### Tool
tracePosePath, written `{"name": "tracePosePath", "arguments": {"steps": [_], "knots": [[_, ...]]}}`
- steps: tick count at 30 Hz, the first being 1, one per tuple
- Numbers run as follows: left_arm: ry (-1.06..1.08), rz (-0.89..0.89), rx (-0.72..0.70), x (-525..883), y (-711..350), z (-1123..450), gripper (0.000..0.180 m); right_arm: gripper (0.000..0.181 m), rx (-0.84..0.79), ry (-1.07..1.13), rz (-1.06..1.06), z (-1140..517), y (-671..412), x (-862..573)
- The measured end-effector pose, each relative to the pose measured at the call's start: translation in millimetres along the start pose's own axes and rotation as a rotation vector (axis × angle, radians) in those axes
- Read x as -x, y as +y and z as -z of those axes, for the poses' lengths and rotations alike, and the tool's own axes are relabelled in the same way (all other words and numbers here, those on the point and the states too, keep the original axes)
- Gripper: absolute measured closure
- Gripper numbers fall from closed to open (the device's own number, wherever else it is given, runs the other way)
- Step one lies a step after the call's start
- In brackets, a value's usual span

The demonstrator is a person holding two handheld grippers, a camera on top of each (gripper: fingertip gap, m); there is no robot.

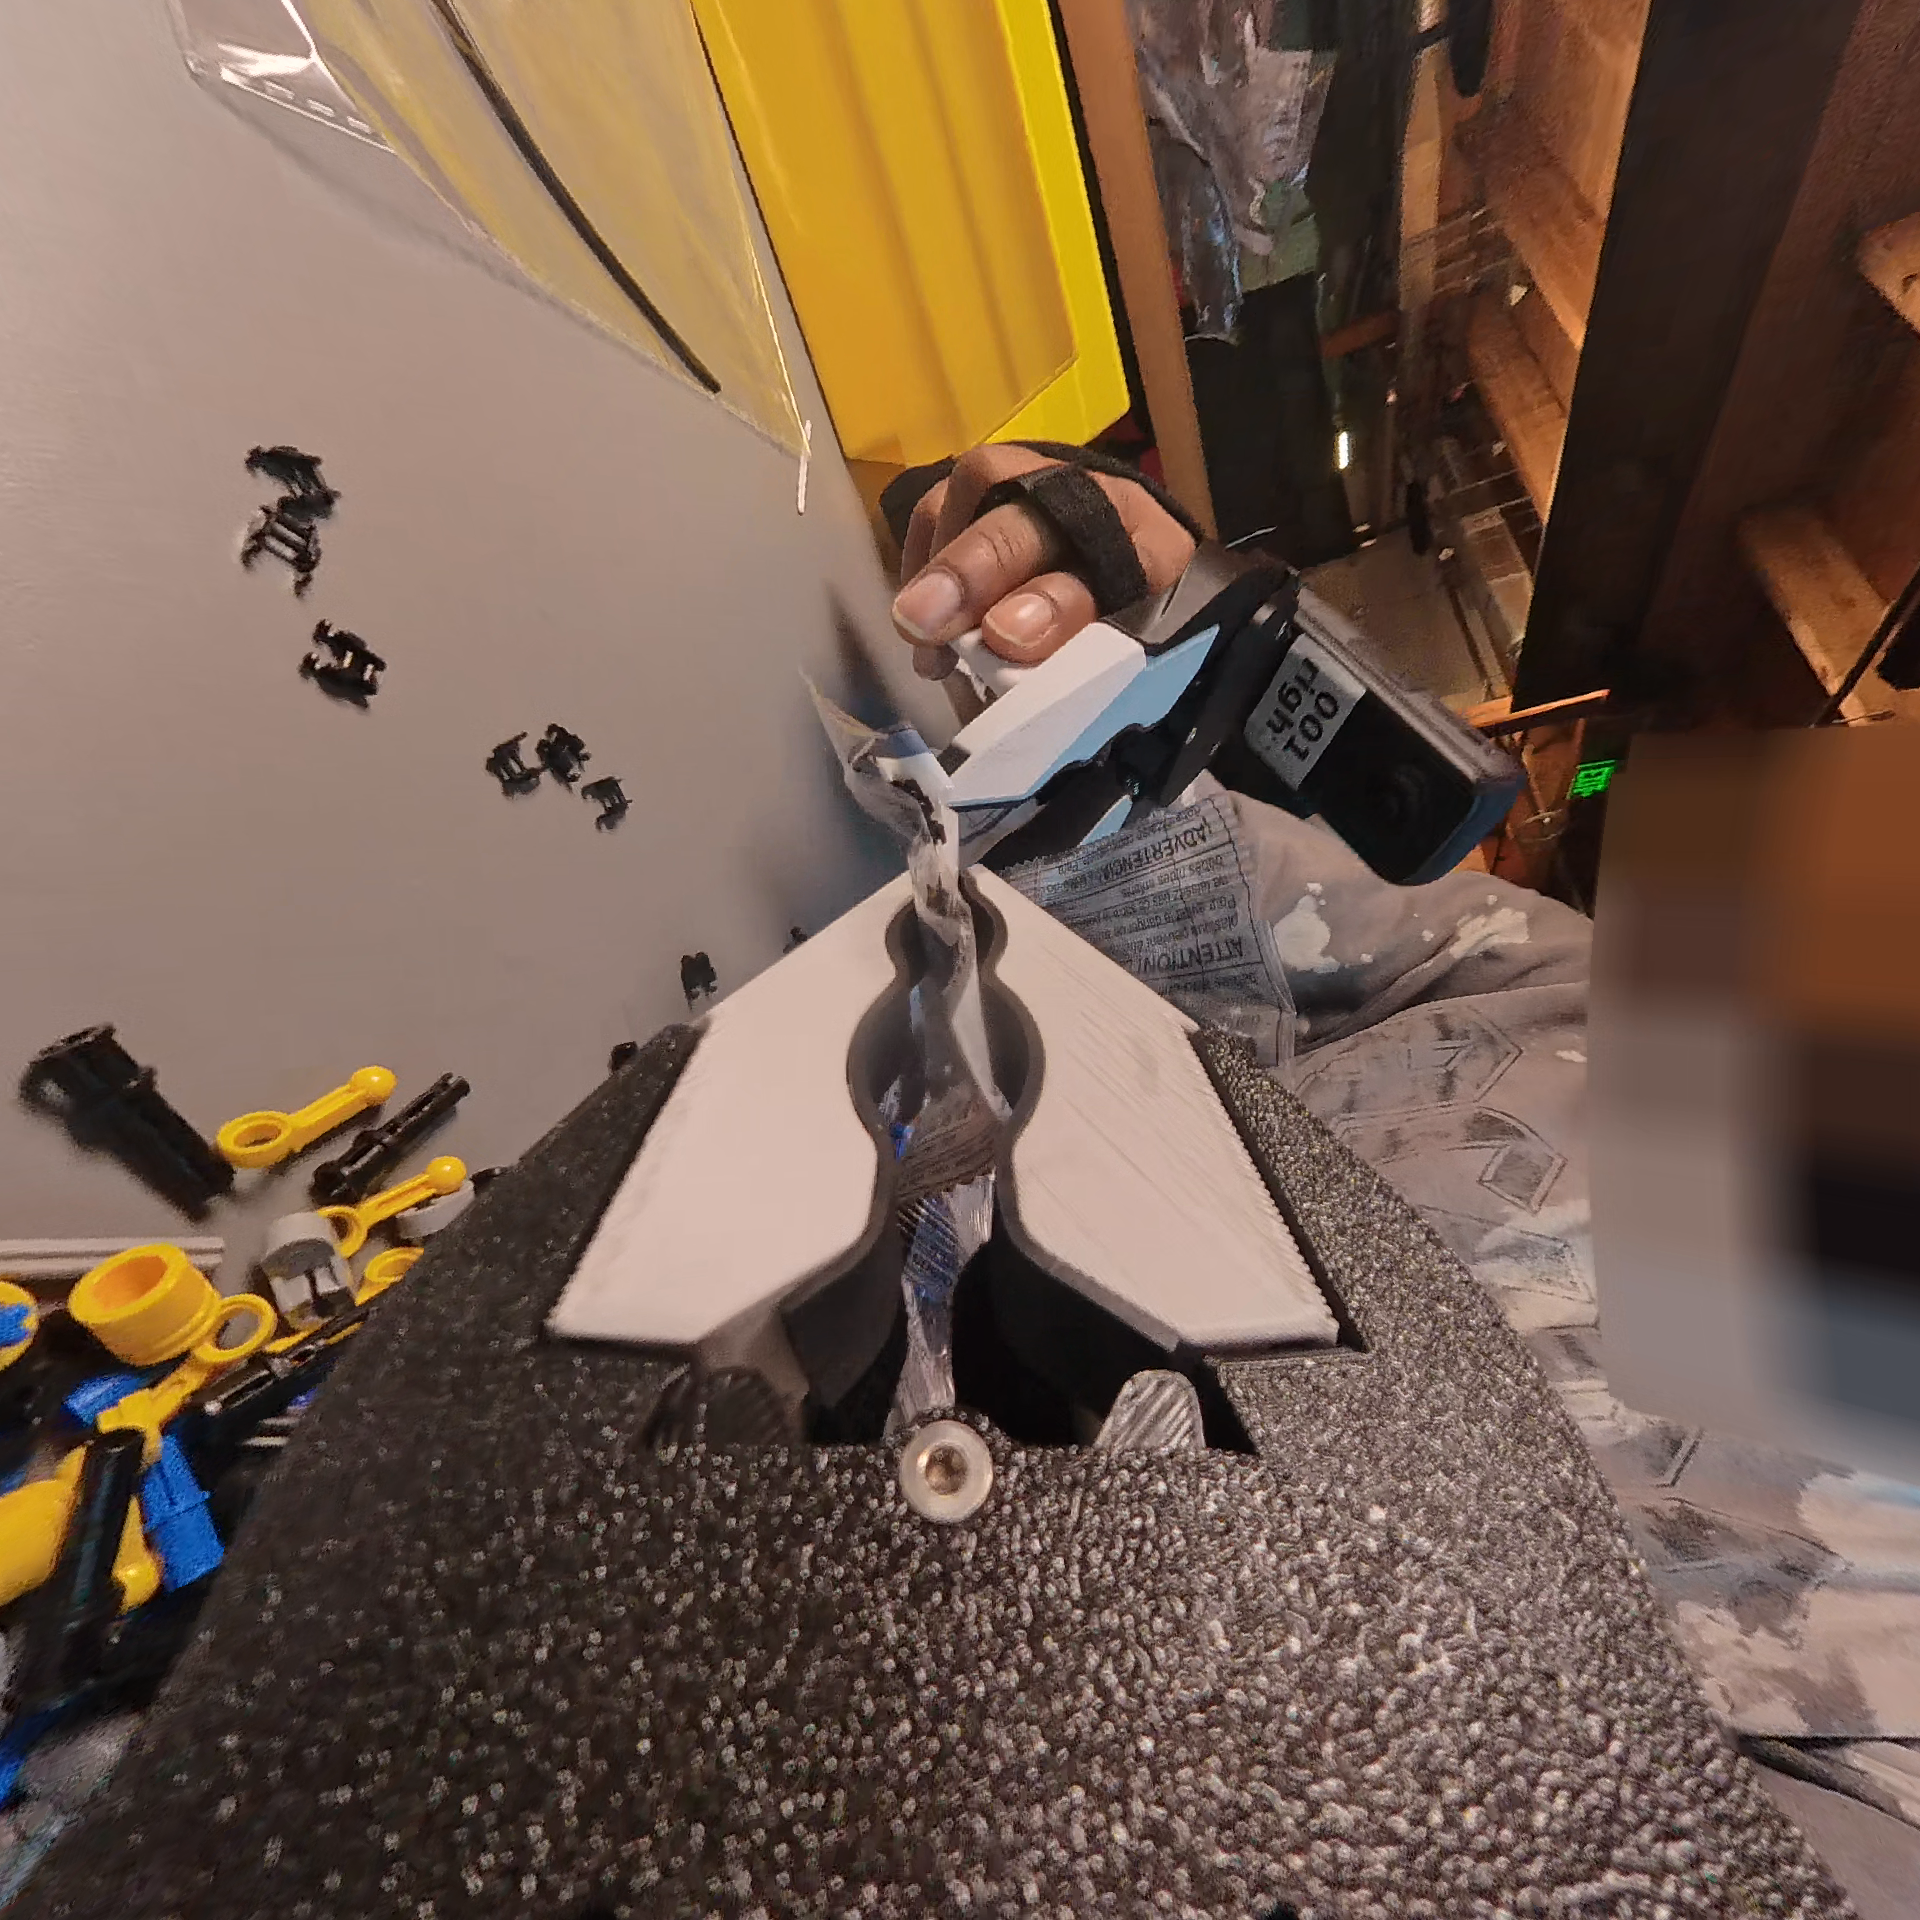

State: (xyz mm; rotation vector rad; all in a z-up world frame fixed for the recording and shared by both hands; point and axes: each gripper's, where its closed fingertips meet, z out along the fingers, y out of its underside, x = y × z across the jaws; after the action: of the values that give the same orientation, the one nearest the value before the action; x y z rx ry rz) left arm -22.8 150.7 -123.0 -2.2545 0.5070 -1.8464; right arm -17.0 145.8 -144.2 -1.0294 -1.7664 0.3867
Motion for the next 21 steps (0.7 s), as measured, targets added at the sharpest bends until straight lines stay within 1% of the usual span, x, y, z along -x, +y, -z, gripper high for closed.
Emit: {"name": "tracePosePath", "arguments": {"steps": [3, 5, 10, 13, 15, 18, 21], "knots": [[0.030, 0.037, -0.040, 3.4, -0.9, 0.6, 0.178, 0.165, -0.012, 0.032, 0.034, 1.6, -3.0, -2.2], [0.007, 0.059, -0.054, 12.4, -0.6, 1.8, 0.175, 0.171, -0.006, 0.020, 0.009, 2.9, -0.6, -2.5], [-0.091, 0.040, -0.043, 27.8, -0.2, 3.2, 0.164, 0.176, 0.001, -0.065, -0.150, 2.8, 9.0, 2.2], [-0.186, -0.053, -0.040, 33.9, -5.0, 14.0, 0.159, 0.178, 0.018, -0.100, -0.280, 3.2, 14.9, -1.1], [-0.261, -0.113, -0.017, 41.2, -2.4, 19.6, 0.153, 0.178, 0.028, -0.127, -0.370, 4.5, 18.1, -4.2], [-0.289, -0.174, -0.033, 42.9, -1.8, 22.9, 0.152, 0.178, 0.034, -0.191, -0.512, 6.6, 19.9, -5.8], [-0.257, -0.242, -0.067, 35.6, -1.3, 25.1, 0.152, 0.178, 0.017, -0.250, -0.628, 11.0, 21.3, -7.0]]}}
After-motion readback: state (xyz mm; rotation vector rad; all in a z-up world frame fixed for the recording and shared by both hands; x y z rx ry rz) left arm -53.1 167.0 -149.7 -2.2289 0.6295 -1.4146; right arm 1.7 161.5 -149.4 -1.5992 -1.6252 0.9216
